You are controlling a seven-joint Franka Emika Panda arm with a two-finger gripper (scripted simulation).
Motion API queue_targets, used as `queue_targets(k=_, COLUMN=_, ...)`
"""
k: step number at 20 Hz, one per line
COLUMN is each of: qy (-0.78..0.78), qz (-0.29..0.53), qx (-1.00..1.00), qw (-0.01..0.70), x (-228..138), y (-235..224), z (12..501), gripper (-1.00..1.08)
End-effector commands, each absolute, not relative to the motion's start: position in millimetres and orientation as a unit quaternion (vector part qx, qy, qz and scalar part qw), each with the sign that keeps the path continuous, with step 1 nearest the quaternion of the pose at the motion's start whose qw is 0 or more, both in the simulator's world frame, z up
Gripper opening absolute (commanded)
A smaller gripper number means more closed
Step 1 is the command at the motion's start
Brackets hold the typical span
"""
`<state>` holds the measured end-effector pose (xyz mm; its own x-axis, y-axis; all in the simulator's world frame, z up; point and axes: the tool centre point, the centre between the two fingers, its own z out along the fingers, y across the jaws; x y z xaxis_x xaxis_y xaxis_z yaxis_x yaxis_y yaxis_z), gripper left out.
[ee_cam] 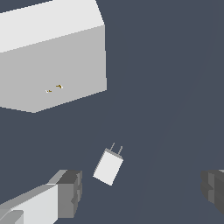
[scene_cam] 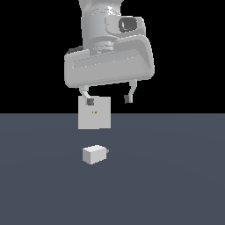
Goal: Plug the charger into the wall socket.
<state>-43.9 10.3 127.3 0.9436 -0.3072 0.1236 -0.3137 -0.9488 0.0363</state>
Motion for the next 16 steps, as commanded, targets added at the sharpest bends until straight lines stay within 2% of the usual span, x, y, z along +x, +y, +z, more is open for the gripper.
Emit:
queue_targets(k=1, qy=-0.176, qz=0.069, qx=0.982, qw=0.031, x=-47, y=13, z=122, gripper=1.00)
queue_targets(k=16, qy=-0.270, qz=0.120, qx=0.954, qw=0.048, x=-57, y=25, z=96, gripper=1.00)
